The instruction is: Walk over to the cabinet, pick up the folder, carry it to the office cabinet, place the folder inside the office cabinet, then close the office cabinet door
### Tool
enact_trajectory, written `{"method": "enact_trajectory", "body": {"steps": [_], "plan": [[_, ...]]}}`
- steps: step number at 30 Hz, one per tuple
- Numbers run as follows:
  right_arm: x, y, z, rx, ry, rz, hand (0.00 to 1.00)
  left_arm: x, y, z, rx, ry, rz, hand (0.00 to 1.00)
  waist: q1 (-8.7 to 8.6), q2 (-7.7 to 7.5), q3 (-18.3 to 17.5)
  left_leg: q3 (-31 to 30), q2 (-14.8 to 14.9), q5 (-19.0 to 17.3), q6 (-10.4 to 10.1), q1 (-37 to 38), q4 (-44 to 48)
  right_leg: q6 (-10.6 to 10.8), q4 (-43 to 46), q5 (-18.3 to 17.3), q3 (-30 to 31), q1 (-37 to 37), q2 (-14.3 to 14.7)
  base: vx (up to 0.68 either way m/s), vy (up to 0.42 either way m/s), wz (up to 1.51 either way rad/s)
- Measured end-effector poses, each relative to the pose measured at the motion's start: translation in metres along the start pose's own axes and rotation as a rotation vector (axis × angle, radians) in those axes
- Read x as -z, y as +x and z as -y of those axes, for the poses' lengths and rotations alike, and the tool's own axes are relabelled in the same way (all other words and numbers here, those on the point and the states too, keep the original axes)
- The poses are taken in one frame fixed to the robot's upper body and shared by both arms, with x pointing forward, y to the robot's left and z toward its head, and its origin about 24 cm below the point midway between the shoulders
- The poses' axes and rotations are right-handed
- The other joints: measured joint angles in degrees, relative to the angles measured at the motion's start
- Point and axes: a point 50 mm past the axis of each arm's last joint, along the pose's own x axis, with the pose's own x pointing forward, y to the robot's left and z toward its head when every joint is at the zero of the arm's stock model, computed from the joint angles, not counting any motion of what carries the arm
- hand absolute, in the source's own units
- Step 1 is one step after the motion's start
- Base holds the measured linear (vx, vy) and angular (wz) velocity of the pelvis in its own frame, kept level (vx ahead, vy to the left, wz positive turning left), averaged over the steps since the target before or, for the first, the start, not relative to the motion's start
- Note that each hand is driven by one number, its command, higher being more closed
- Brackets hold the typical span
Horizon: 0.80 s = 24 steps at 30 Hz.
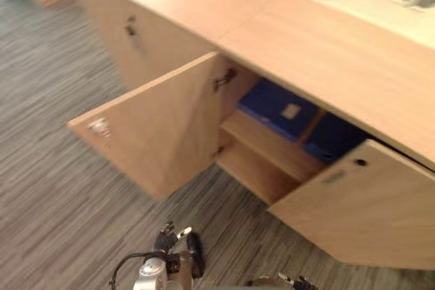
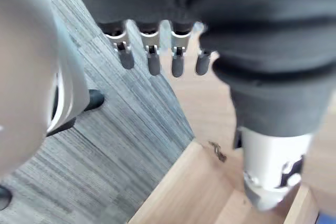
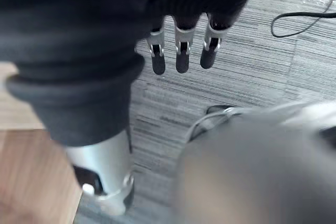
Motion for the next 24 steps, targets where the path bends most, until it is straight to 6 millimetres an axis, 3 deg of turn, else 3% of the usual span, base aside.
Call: {"method": "enact_trajectory", "body": {"steps": [1,2,3,7,11,13,17,24], "plan": [[-0.002,0.0,0.0,0.001,0.01,0.004,0.0,0.003,0.0,-0.003,-0.008,0.002,-0.02,0.0,-0.13,-0.03,0.02,-0.84,-1.2,1.08,0.57,0.95,-1.82,-0.66,-0.63,0.46,-0.06,0.67,-0.26,0.12,0.128,0.51],[0.0,0.0,-0.004,-0.006,0.023,0.0,0.0,0.008,-0.001,-0.01,-0.023,0.009,-0.041,0.0,-0.4,-0.64,-0.53,-1.78,-4.39,5.48,1.09,4.4,-10.51,-2.52,-2.08,1.73,0.31,0.32,-1.21,0.09,0.119,0.62],[-0.001,0.0,-0.004,-0.006,0.028,0.003,0.0,0.012,-0.002,-0.013,-0.033,0.01,-0.061,0.0,-0.61,-0.33,-0.89,-3.17,-6.3,9.08,1.04,6.94,-17.65,-2.84,-3.69,1.99,0.36,0.22,-0.82,0.05,0.116,0.6],[-0.002,0.0,-0.007,-0.013,0.065,0.002,0.0,0.026,-0.007,-0.028,-0.086,-0.074,-0.109,0.0,-0.46,0.02,-1.09,-5.32,-8.38,13.61,1.02,10.9,-26.37,-1.86,-4.99,2.54,0.46,0.8,-0.53,0.02,0.046,0.36],[-0.001,0.0,-0.008,-0.016,0.065,-0.002,0.0,0.027,-0.015,-0.037,-0.158,-0.202,-0.069,0.0,-0.44,0.23,-1.39,-5.37,-8.35,14.21,1.11,11.94,-26.64,-0.09,-6.34,3.56,0.35,2.46,0.11,-0.02,-0.055,-0.02],[0.0,0.0,-0.006,-0.01,0.063,-0.007,0.0,0.017,-0.02,-0.042,-0.194,-0.261,0.005,0.0,-0.39,0.54,-2.3,-5.53,-8.08,14.26,0.92,12.2,-26.71,-0.08,-6.89,3.57,0.29,2.94,0.31,-0.04,-0.061,0.01],[0.0,0.0,-0.003,-0.016,0.062,-0.012,0.0,-0.027,-0.028,-0.067,-0.32,-0.3,0.215,0.0,0.05,1.79,-3.13,-5.54,-7.51,14.21,0.26,12.65,-26.77,-0.53,-7.88,3.32,0.28,3.73,1.06,-0.05,-0.034,-0.01],[0.002,0.0,-0.004,-0.044,0.061,-0.024,0.0,-0.093,-0.027,-0.091,-0.456,-0.079,0.388,0.0,-0.13,1.62,-3.51,-5.05,-7.66,13.15,-0.26,14.08,-26.77,-1.81,-8.9,2.84,0.46,5.6,1.19,0.01,-0.005,-0.01]]}}
